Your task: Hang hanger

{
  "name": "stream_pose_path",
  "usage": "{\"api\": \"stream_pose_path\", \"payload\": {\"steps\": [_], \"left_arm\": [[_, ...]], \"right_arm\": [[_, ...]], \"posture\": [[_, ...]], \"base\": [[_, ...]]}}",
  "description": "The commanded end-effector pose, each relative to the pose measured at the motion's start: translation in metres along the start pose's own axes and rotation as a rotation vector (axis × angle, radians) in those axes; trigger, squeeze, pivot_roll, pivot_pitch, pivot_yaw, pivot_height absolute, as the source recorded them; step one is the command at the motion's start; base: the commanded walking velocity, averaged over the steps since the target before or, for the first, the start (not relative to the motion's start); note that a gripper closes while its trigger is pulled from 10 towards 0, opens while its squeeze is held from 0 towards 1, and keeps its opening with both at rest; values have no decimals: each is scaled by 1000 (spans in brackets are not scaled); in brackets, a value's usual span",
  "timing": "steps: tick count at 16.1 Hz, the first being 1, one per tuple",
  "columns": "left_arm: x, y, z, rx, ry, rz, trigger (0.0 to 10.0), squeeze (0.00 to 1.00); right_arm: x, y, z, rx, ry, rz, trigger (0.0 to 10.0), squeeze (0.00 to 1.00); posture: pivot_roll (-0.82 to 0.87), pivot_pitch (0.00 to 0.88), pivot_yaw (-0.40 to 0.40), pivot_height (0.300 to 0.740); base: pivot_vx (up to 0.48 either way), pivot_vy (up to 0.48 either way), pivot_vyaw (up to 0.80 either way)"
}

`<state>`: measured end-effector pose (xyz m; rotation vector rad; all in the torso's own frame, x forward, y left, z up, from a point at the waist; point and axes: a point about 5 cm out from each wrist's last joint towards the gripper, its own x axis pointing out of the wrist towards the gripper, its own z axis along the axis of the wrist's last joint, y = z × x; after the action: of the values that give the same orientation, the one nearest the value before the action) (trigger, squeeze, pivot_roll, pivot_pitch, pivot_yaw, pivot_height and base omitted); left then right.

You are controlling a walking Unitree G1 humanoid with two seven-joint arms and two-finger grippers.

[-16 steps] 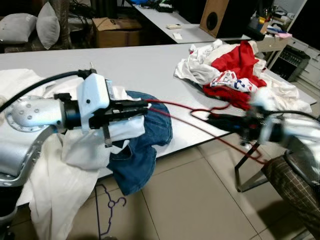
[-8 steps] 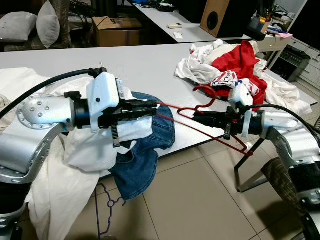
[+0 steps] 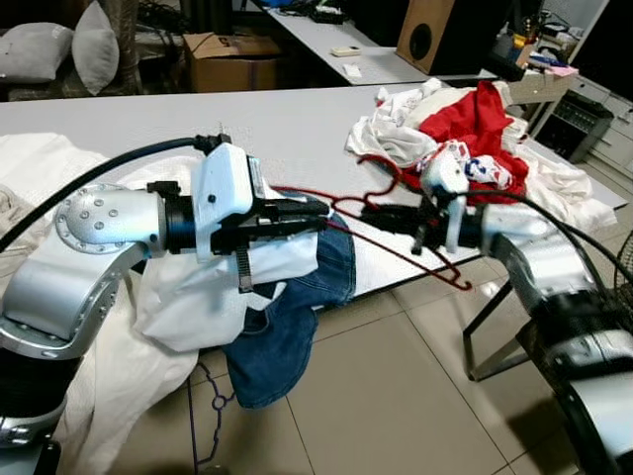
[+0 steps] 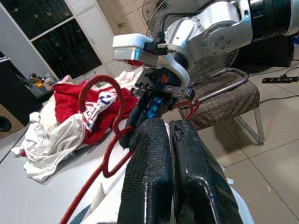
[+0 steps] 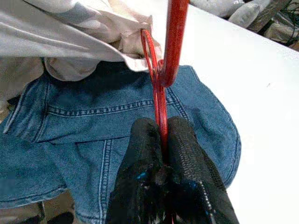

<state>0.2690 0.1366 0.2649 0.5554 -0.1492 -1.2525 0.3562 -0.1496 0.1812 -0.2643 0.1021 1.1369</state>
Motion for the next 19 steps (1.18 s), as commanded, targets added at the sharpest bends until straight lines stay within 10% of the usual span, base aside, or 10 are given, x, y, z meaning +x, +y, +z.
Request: {"api": "stream_pose_path", "payload": {"steps": [1,8,12,19], "left_arm": [[4,0,2,17,-9,-8,0,0],[4,9,0,59,-4,45,0,0],[3,10,-1,71,-19,61,0,0],[-7,31,-9,197,69,248,0,0]], "right_arm": [[-1,-4,0,-7,15,-17,10000,0],[37,-1,-10,5,87,-78,10000,0],[47,-11,-14,218,33,-315,10000,0],[55,-16,4,513,-281,-369,10000,0]], "posture": [[18,0,-150,740],[17,0,-155,740],[15,0,-157,740],[11,0,-159,740]], "base": [[0,0,0],[0,0,0],[0,0,0],[0,0,0]]}}
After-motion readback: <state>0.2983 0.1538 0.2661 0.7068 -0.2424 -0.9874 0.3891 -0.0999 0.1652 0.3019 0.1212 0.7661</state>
